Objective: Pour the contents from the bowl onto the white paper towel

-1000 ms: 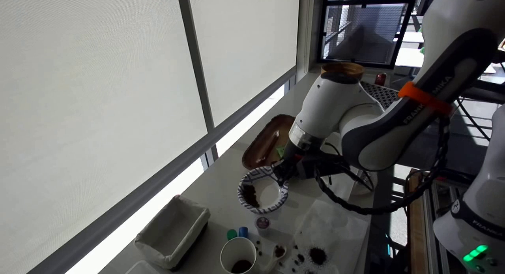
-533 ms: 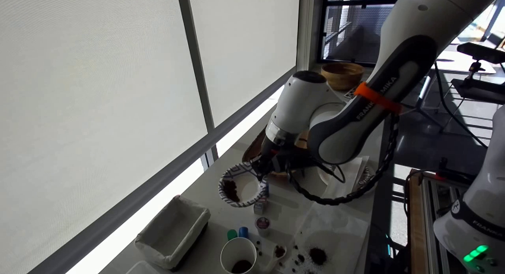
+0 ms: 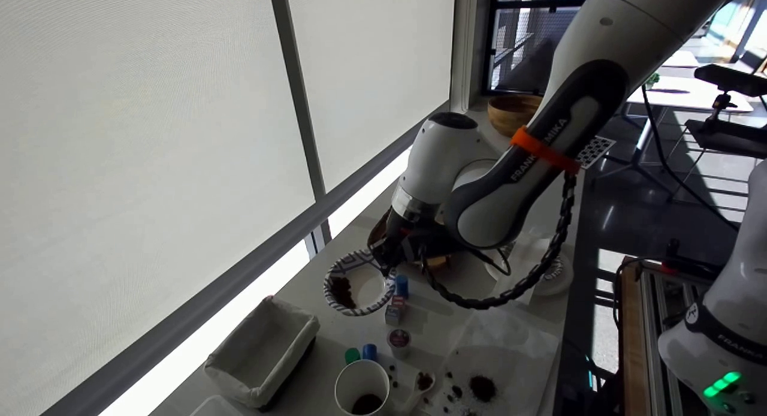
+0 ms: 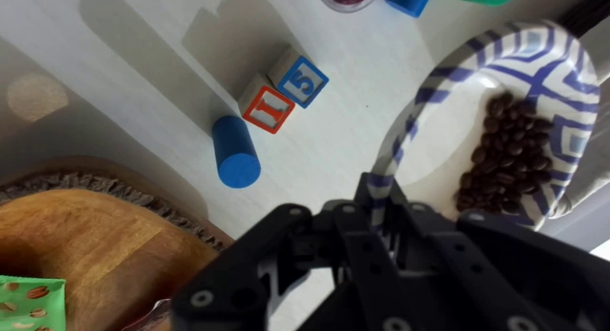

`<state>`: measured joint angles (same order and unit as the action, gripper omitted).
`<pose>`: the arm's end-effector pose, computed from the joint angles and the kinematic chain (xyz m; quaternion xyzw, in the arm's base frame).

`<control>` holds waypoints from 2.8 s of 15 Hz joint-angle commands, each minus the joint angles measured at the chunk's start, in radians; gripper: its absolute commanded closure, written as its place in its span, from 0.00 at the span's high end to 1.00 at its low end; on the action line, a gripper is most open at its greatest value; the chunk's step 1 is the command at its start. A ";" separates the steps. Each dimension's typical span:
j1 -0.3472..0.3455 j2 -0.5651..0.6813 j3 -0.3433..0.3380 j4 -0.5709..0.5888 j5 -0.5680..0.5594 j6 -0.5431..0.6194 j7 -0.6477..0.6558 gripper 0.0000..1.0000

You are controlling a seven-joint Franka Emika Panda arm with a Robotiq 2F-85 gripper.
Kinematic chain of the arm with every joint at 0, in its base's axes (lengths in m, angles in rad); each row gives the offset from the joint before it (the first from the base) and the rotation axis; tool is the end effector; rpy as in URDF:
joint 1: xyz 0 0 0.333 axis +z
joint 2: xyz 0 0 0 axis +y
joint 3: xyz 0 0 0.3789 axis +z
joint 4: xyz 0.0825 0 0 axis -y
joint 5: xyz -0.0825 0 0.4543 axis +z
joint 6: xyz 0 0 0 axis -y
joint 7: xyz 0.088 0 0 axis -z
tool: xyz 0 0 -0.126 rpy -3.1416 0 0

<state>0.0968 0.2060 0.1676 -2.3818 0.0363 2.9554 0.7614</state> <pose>0.5747 0.1537 0.2597 -0.9469 0.2627 -0.1489 0.1103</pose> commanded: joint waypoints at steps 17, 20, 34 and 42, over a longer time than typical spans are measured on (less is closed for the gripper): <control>0.074 0.417 -0.162 0.401 0.207 -0.040 0.048 0.01; 0.082 0.448 -0.170 0.440 0.208 -0.054 0.050 0.01; 0.240 0.238 -0.314 0.286 0.095 -0.085 0.142 1.00; 0.255 0.005 -0.261 0.225 -0.191 -0.475 0.096 1.00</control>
<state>0.3475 0.3087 -0.1111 -2.1123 -0.0427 2.6188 0.8449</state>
